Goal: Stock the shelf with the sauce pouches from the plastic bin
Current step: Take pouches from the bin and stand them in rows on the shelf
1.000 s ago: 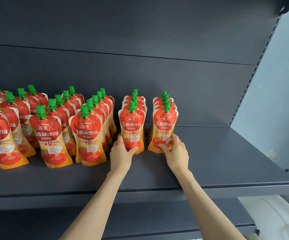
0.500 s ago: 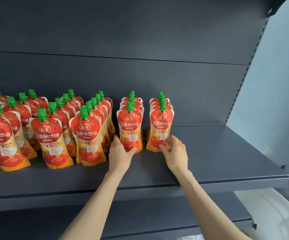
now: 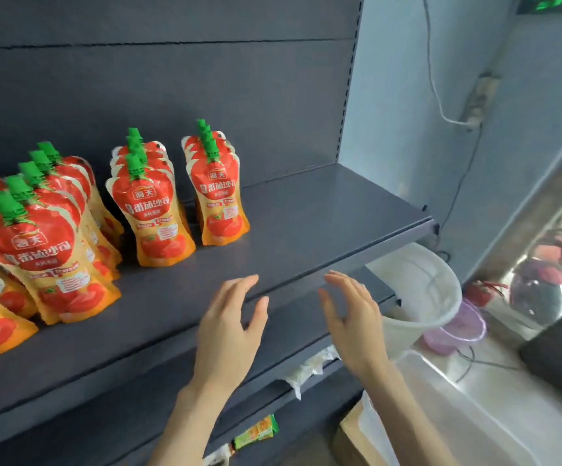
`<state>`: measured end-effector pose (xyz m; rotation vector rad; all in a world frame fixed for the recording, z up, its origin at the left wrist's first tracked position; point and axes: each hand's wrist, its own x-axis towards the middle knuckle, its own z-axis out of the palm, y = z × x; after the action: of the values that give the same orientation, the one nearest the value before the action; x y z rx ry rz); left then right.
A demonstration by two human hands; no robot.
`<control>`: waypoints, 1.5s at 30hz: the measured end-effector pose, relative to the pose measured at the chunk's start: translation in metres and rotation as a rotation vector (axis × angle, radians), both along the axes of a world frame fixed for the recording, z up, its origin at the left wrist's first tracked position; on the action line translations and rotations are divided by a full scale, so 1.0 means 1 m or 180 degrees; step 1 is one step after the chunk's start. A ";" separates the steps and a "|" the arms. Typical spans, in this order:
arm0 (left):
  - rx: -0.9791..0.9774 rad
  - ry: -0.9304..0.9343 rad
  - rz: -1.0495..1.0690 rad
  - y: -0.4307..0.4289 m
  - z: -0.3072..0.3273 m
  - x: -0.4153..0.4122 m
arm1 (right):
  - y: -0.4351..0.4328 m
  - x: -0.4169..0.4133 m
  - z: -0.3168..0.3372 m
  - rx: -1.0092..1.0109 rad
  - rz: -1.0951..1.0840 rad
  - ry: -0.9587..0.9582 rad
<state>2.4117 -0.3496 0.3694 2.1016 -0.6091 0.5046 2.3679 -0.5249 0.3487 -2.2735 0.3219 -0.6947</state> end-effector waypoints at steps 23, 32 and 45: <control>0.1791 0.2315 -0.2087 -0.256 -0.238 -0.116 | -0.177 -0.214 -0.211 0.1620 -0.1972 0.1587; 0.2446 0.2790 -0.2020 -0.361 -0.345 -0.101 | -0.276 -0.213 -0.323 0.1975 -0.1975 0.2271; 0.3513 0.2718 -0.2138 -0.434 -0.538 -0.055 | -0.311 -0.206 -0.522 0.2630 -0.1731 0.3088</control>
<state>2.3570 -0.7839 -0.1682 2.5133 -1.1132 -1.3246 2.1618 -0.8361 -0.1734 -1.5305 1.4139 0.3494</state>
